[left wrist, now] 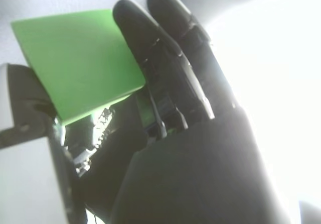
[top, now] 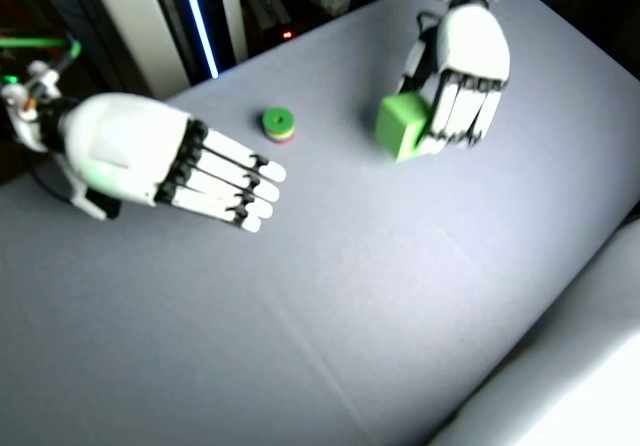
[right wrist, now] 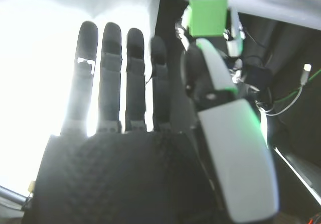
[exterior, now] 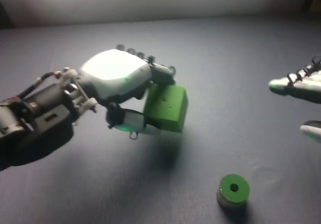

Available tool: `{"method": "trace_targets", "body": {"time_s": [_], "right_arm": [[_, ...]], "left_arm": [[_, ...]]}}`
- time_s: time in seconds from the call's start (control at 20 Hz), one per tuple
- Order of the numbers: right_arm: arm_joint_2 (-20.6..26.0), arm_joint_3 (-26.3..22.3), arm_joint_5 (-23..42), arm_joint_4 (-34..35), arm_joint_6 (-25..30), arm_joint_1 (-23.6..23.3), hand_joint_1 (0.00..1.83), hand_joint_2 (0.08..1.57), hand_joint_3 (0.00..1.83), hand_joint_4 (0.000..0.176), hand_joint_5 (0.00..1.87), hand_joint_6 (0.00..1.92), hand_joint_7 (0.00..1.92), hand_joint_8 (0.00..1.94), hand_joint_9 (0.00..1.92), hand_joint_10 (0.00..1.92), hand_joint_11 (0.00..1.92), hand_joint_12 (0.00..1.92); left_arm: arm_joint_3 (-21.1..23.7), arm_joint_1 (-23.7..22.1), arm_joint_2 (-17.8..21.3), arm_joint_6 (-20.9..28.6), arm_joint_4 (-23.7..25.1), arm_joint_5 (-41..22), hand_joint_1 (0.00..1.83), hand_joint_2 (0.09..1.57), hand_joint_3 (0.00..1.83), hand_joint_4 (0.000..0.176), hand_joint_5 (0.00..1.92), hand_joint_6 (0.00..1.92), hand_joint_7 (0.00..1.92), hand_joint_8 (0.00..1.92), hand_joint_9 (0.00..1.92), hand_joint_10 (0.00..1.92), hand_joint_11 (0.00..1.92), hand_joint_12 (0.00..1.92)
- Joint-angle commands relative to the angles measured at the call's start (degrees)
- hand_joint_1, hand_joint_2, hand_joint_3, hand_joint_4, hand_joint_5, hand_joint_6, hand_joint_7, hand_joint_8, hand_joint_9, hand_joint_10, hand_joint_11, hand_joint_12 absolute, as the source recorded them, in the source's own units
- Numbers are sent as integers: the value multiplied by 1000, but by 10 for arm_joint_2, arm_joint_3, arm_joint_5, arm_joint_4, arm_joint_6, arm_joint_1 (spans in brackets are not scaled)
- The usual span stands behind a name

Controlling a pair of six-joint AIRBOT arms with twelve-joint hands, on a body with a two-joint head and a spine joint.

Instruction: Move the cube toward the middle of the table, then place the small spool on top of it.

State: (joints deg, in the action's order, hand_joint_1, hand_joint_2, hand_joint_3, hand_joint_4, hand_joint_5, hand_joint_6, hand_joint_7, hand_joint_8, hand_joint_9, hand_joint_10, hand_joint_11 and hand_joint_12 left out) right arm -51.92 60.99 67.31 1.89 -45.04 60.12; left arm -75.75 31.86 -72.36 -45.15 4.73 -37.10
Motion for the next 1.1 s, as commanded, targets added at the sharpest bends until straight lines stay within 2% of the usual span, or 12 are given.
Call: {"method": "trace_targets", "body": {"time_s": [0.0, 0.05, 0.1, 0.15, 0.2, 0.3, 0.45, 0.6, 0.7, 0.85, 1.0, 1.05], "right_arm": [[-1, 4, 72, 7, 3, -10, 455, 1471, 5, 0, 238, 0, 369, 0, 377, 0, 149, 636], [-2, 5, 72, 6, 3, -12, 453, 1484, 9, 0, 232, 0, 347, 0, 346, 0, 131, 626], [-4, 6, 72, 3, 3, -15, 429, 1514, 11, 0, 205, 0, 301, 0, 302, 0, 86, 613], [-5, 7, 72, 1, 3, -16, 447, 1531, 7, 0, 196, 0, 286, 1, 289, 0, 69, 614], [-5, 7, 72, 1, 3, -16, 450, 1538, 7, 0, 194, 0, 287, 2, 296, 4, 65, 617], [-5, 7, 72, 0, 4, -16, 428, 1542, 0, 0, 215, 1, 305, 1, 317, 3, 50, 664], [-5, 7, 72, 0, 7, -16, 455, 1549, 3, 0, 216, 0, 296, 0, 315, 1, 27, 685], [-5, 6, 72, -9, 16, -17, 543, 1525, 0, 0, 238, 3, 318, 3, 339, 4, 67, 673], [-5, 3, 72, -25, 21, -20, 609, 1487, 0, 0, 251, 3, 334, 3, 333, 1, 62, 656], [-3, -4, 59, -54, 24, -23, 882, 1367, 0, 0, 308, 8, 330, 5, 332, 4, 75, 691], [4, -15, 15, -117, 27, -47, 797, 1264, 0, 0, 342, 0, 423, 1, 427, 4, 85, 901], [4, -16, -2, -140, 33, -55, 819, 1210, 0, 0, 394, 4, 464, 3, 460, 7, 66, 995]], "left_arm": [[-7, -6, -2, 0, -5, -41, 1387, 1076, 0, 0, 1012, 840, 1143, 718, 916, 1160, 656, 932], [-10, -7, -5, 0, -5, -38, 1390, 1062, 0, 0, 1003, 896, 1213, 572, 956, 1083, 634, 942], [-16, -7, -12, 0, -5, -29, 1289, 1047, 5, 0, 1098, 684, 1167, 775, 1028, 674, 658, 1037], [-20, -7, -17, -1, -5, -24, 1373, 1045, 0, 0, 1078, 717, 1191, 646, 1025, 942, 625, 1023], [-23, -7, -21, -1, -4, -19, 1286, 1067, 5, 0, 1100, 602, 1081, 977, 936, 731, 585, 1245], [-26, -7, -25, -2, -4, -13, 946, 1034, 0, 0, 735, 38, 680, 327, 466, 680, 94, 1515], [-27, -7, -25, -4, -8, -13, 887, 1007, 0, 31, 519, 3, 561, 10, 418, 106, 2, 1036], [-18, -1, -12, -6, -24, -35, 855, 971, 0, 78, 373, 1, 342, 0, 266, 2, 0, 647], [2, 13, 11, -20, -61, -72, 930, 927, 0, 98, 280, 0, 232, 0, 221, 0, 0, 678], [44, 42, 58, -32, -90, -142, 1047, 907, 0, 79, 239, 1, 137, 0, 149, 2, 0, 714], [109, 86, 127, -55, -105, -232, 795, 955, 8, 167, 115, 0, 48, 0, 38, 0, 0, 312], [128, 105, 149, -55, -106, -260, 746, 964, 6, 174, 107, 0, 33, 0, 20, 0, 0, 206]]}}
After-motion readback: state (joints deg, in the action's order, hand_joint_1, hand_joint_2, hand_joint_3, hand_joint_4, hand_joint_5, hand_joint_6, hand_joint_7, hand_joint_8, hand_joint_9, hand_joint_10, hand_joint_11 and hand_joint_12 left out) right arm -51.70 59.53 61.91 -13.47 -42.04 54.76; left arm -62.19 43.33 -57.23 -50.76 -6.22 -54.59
